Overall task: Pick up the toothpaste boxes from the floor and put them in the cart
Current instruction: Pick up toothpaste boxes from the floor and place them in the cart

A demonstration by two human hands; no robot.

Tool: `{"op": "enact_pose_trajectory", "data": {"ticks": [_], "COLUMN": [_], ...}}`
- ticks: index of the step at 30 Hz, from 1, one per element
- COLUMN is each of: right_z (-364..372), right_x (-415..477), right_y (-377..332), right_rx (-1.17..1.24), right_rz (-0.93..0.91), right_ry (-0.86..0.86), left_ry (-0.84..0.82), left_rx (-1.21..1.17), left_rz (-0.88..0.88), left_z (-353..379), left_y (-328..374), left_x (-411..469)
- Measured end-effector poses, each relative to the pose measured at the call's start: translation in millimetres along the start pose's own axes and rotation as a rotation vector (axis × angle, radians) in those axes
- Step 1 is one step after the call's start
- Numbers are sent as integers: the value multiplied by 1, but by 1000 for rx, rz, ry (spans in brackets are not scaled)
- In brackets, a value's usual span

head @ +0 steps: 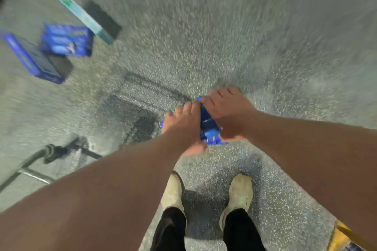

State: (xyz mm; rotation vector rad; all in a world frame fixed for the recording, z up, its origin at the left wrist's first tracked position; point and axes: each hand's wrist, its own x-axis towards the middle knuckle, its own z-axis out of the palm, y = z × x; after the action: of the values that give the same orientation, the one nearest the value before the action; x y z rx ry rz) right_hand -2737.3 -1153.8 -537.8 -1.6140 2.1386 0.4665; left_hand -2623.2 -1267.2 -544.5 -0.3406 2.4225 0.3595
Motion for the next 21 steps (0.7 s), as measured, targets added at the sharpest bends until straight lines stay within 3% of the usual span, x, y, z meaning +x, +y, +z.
{"op": "enact_pose_trajectory", "data": {"ticks": [6, 11, 16, 21], "right_z": [-211, -381, -499, -578], "right_x": [-85, -179, -275, -358], "right_y": [0, -28, -63, -110], "right_rx": [-38, -136, -117, -180], "right_rz": [97, 194, 250, 222], "right_ry": [274, 355, 451, 633], "left_ry": [256, 514, 651, 822], "left_rx": [4, 100, 225, 310], "left_rz": [39, 79, 136, 41], "left_z": [-180, -307, -408, -450], "left_y": [-4, -2, 5, 19], "left_x": [-124, -252, -378, -504]}}
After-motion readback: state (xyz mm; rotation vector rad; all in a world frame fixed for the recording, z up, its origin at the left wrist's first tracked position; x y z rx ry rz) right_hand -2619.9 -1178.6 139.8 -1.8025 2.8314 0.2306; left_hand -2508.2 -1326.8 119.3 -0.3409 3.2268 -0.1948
